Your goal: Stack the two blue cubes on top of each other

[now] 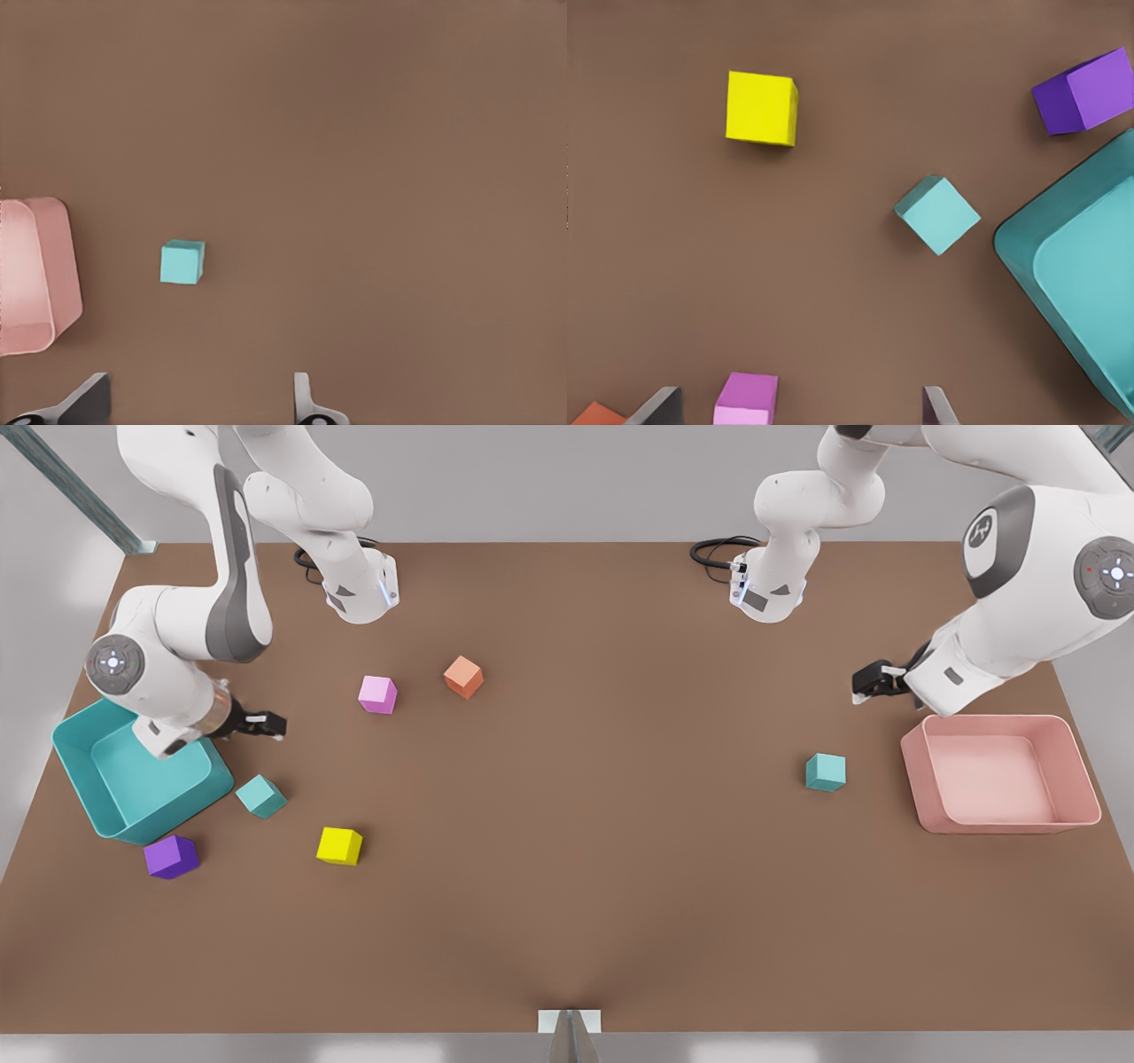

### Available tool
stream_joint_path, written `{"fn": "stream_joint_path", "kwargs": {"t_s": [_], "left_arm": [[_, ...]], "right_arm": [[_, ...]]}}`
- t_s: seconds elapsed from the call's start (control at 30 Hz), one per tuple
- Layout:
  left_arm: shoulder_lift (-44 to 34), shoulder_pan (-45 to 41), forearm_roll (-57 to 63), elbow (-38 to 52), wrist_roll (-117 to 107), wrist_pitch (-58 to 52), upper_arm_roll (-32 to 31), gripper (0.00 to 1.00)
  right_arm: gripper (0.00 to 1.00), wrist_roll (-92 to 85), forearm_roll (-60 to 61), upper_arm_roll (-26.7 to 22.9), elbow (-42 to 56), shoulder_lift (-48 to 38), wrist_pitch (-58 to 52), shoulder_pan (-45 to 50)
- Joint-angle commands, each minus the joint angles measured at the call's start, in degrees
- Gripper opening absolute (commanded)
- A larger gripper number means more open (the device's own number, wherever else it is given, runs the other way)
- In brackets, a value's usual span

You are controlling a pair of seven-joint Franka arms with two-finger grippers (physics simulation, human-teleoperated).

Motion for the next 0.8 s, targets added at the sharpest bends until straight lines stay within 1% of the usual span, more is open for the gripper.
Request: {"fn": "stream_joint_path", "kwargs": {"t_s": [0.0,0.07,0.17,0.23,0.33,0.4,0.47,0.53,0.57,0.7,0.73,0.77], "left_arm": [[-0.3,-0.3,1.0,-0.1,-0.9,3.9,-0.3,1.0],[1.2,-0.1,1.1,0.3,-1.5,4.6,-0.3,1.0],[2.6,-1.0,1.2,0.5,-0.7,6.2,-0.4,1.0],[3.1,-1.4,0.7,-0.1,-0.8,5.5,-1.8,1.0],[4.4,-1.6,1.3,-0.3,-0.4,4.4,-1.9,1.0],[6.6,-1.3,1.5,-0.7,-0.3,4.3,-1.9,1.0],[6.7,-2.1,5.3,-1.5,-0.4,4.5,-1.9,1.0],[8.2,-2.0,5.4,-1.6,-0.4,4.7,-2.0,1.0],[8.3,-2.0,5.4,-1.6,-0.4,4.6,-1.9,1.0],[9.4,-1.9,5.4,-1.7,-0.5,4.7,-1.9,1.0],[9.4,-1.9,5.4,-1.7,-0.5,4.7,-1.9,1.0],[9.5,-1.8,5.4,-1.7,-0.5,4.7,-1.9,1.0]], "right_arm": [[1.0,-3.4,0.0,0.0,-0.1,0.0,9.2,-0.3],[1.0,-3.4,0.1,-0.1,-0.3,0.5,8.6,-0.9],[1.0,-13.8,-0.1,-0.6,-1.0,1.3,9.3,-2.3],[1.0,-16.9,-0.3,-0.6,-1.8,1.7,9.5,-4.0],[1.0,-17.3,-0.8,-0.7,-1.7,2.5,9.1,-6.0],[1.0,-21.9,-4.3,-0.7,-1.6,3.7,9.8,-6.4],[1.0,-30.0,-6.8,-0.7,-1.7,5.8,13.3,-6.5],[1.0,-32.7,-10.4,-0.5,-1.7,7.2,14.9,-6.4],[1.0,-36.0,-10.4,-0.5,-1.6,8.5,17.1,-6.4],[1.0,-39.5,-10.4,0.2,-1.5,13.0,22.9,-5.6],[1.0,-41.6,-10.4,1.3,-1.2,14.0,24.3,-5.8],[1.0,-44.9,-10.4,1.3,-1.1,15.3,26.1,-5.7]]}}
